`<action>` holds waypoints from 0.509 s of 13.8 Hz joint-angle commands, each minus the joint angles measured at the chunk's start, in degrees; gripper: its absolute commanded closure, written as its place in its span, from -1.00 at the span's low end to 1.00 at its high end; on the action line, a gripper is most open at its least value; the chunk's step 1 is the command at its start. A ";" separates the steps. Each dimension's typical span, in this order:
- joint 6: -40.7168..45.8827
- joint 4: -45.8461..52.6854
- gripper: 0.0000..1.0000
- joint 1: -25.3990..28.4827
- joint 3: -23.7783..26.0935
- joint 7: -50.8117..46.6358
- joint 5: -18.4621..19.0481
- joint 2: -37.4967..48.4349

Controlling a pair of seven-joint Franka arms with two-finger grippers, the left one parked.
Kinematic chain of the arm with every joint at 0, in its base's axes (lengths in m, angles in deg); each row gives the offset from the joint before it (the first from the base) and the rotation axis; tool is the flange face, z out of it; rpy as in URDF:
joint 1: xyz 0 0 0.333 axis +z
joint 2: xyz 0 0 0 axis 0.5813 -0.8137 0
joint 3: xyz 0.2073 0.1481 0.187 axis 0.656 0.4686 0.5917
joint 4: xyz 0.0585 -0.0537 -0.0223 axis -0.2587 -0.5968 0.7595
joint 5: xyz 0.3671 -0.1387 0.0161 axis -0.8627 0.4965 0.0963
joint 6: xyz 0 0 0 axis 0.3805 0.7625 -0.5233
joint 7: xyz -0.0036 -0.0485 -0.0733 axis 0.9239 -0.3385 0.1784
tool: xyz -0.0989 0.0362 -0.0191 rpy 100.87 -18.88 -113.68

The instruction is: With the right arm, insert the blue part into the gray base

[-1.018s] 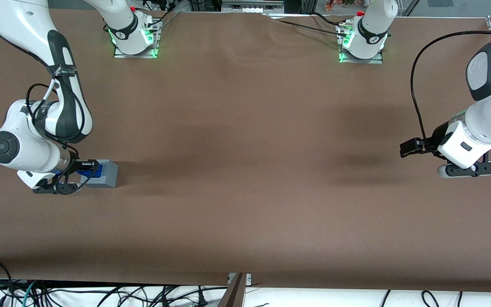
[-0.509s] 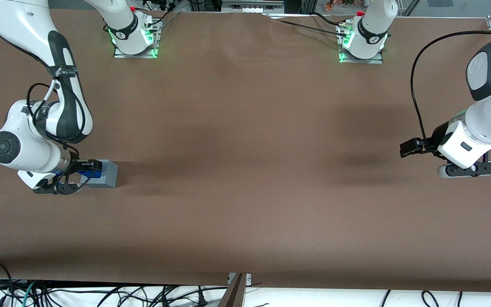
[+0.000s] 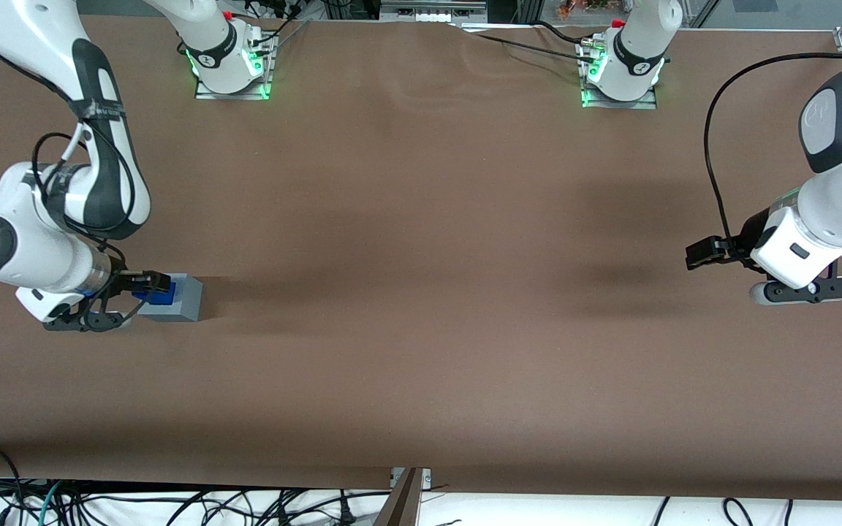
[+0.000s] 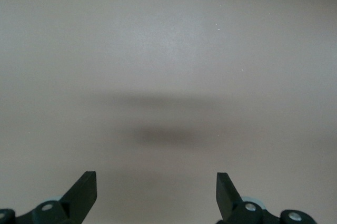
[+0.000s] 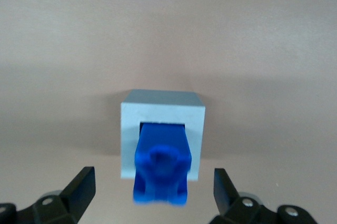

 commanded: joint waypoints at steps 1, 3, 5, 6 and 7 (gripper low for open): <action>8.30 1.51 -0.98 0.08 0.37 0.22 0.32 6.56; 15.16 3.10 -0.98 0.35 0.54 -0.49 0.23 9.90; 19.30 3.89 -0.98 0.52 0.54 -0.31 0.58 14.29; 20.98 4.68 -0.98 0.70 0.54 -0.05 0.76 16.23; 22.39 7.21 -0.98 0.70 0.54 0.56 1.80 16.25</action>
